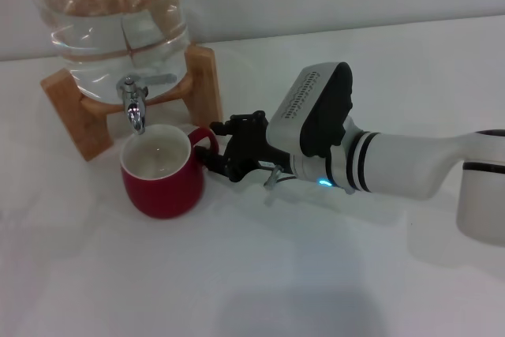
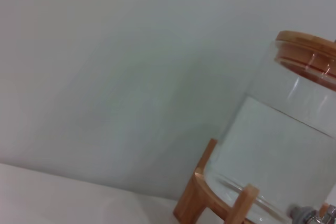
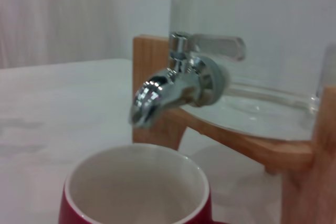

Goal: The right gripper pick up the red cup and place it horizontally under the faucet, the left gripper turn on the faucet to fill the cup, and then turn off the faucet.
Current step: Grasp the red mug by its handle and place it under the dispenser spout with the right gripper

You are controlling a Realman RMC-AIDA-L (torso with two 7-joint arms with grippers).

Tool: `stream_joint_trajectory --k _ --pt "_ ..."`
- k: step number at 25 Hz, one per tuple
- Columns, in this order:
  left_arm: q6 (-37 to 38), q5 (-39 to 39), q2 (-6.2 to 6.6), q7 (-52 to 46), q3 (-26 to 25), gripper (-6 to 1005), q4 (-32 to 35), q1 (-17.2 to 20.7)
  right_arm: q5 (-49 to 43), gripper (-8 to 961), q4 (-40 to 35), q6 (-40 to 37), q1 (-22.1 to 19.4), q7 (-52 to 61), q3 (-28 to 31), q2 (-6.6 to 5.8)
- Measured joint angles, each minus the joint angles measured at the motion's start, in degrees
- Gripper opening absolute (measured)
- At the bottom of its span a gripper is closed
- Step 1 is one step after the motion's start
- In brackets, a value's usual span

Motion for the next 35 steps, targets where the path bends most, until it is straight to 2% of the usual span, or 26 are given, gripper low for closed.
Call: stream_joint_trajectory --k 10,18,30,35 --pt "-0.23 0.44 -0.03 0.0 -1.23 881 -0.07 0.0 -1.88 442 0.41 -0.23 -0.69 0.96 1.79 -0.28" --pt "-0.32 0.49 -0.07 0.0 -1.26 880 -0.07 -0.14 -2.51 442 1.59 -0.15 -1.74 1.63 1.88 -1.27" --pt "-0.15 0.53 -0.17 0.0 -1.26 880 -0.06 -0.52 -7.02 443 2.13 0.03 -2.09 5.06 2.13 -1.47" --pt "-0.07 0.54 -0.18 0.0 -1.26 880 -0.06 -0.53 -8.12 443 4.67 0.06 -3.67 6.94 2.07 -3.1"
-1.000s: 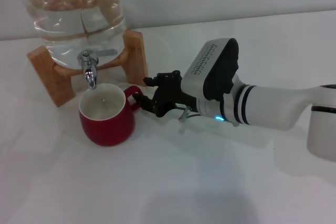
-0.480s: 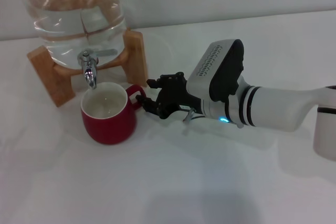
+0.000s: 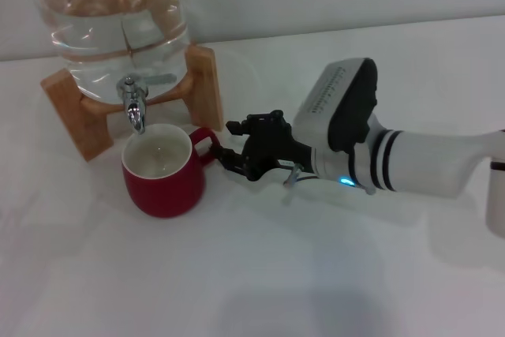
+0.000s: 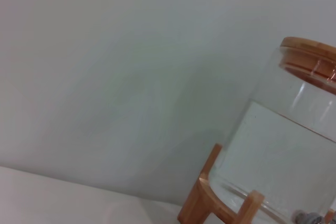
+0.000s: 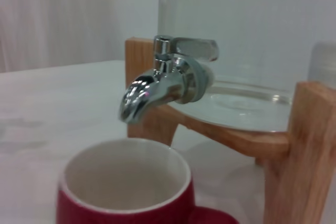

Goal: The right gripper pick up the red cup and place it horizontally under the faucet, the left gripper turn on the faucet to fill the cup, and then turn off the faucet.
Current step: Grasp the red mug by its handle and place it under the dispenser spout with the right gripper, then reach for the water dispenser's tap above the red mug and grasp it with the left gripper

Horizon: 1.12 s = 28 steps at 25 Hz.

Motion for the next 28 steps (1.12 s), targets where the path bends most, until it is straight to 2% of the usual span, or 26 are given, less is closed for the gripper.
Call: stream_joint_trajectory --k 3,7,14,18,20,22,25,26,27,28 --pt "0.04 0.01 0.02 0.0 0.0 880 0.0 0.0 -3.88 444 3.77 -0.12 -2.57 1.74 1.24 -1.24" --pt "0.06 0.0 0.04 0.0 0.0 880 0.0 0.0 -10.78 444 8.06 -0.48 -5.84 5.44 3.24 -2.23" --pt "0.14 0.01 0.08 0.0 0.0 880 -0.07 0.02 -25.96 445 13.77 0.74 -11.69 18.85 10.22 -4.98" --pt "0.14 0.02 0.09 0.0 0.0 880 -0.09 0.15 -36.37 444 14.74 9.95 -15.08 29.23 18.58 -6.29" --pt "0.14 0.12 0.09 0.0 0.0 880 -0.09 0.17 -39.57 442 14.37 15.13 -16.58 32.39 23.26 -6.33" --pt "0.12 0.36 0.09 -0.01 0.0 880 -0.09 0.14 -43.96 441 13.6 23.14 -19.25 36.05 31.31 -5.88" --pt "0.1 0.68 0.06 -0.07 0.01 880 -0.1 0.07 -48.27 438 13.09 29.98 -21.68 38.31 38.86 -5.23" --pt "0.07 0.72 0.06 -0.13 0.0 880 -0.09 0.12 -48.27 437 13.09 29.98 -21.68 38.31 38.86 -5.23" --pt "0.02 0.72 0.07 -0.17 0.0 880 -0.1 0.16 -51.78 436 13.04 32.9 -22.41 41.04 42.68 -5.09" --pt "-0.07 0.73 0.09 -0.23 0.0 880 -0.1 0.16 -53.59 436 13.04 33.7 -22.5 43.08 43.95 -5.14"
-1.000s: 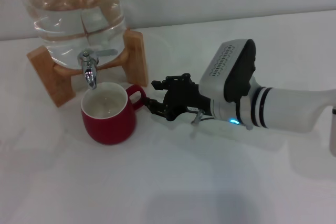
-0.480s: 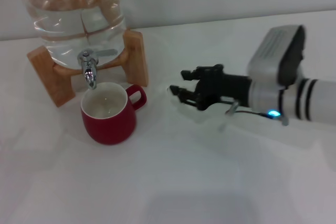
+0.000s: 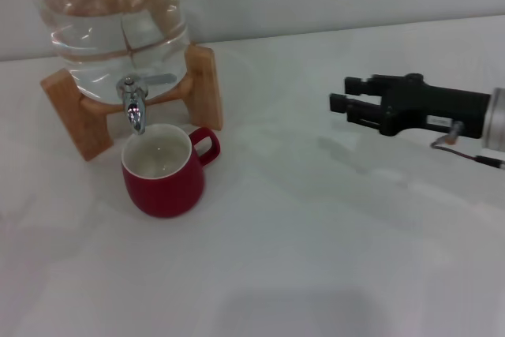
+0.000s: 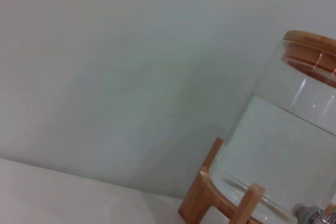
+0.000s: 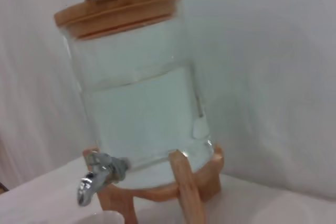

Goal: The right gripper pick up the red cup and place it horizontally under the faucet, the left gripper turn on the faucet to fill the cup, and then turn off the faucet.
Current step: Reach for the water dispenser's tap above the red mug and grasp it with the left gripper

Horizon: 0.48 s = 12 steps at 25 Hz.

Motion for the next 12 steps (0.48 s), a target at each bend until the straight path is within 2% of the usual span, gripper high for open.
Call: stream_joint_trajectory --k 1,4,6,12 --pt "-0.09 0.01 0.01 -0.07 0.0 880 0.0 0.0 0.0 436 0.0 0.0 0.0 0.0 0.0 0.0" --pt "-0.17 0.29 0.02 -0.17 0.0 880 0.0 -0.04 -8.56 437 -0.16 3.17 -0.18 10.38 6.35 -1.14" --pt "-0.25 0.6 0.05 -0.35 0.13 880 0.0 -0.12 -11.43 437 -0.19 4.55 -0.45 12.8 9.05 -1.27" --pt "-2.7 2.9 0.13 -2.78 0.44 880 1.03 -0.23 -17.3 436 0.78 8.31 -2.43 13.9 17.87 0.33"
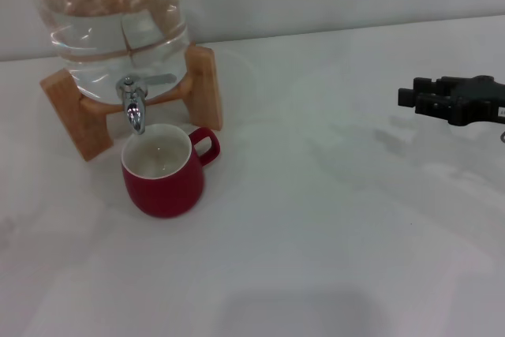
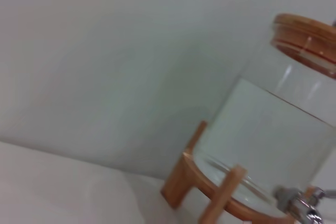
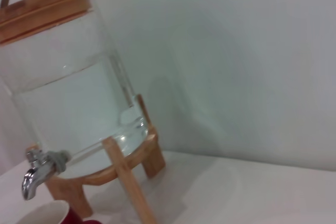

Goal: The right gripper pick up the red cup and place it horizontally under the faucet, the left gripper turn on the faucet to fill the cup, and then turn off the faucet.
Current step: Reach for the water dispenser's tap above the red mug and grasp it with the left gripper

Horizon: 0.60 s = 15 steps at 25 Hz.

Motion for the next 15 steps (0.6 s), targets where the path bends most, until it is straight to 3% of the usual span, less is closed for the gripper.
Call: stream_joint_trajectory --k 5,15 --pt "-2.49 2.97 -0.05 -1.81 -0.13 880 2.68 0.05 -0.94 436 0.4 0.31 -0.03 -1.33 1.31 1.08" --pt "-12.4 10.44 -0.61 -10.19 0.41 880 15.02 -2.22 -3.24 437 0.37 -0.25 0.85 -1.84 1.42 1.85"
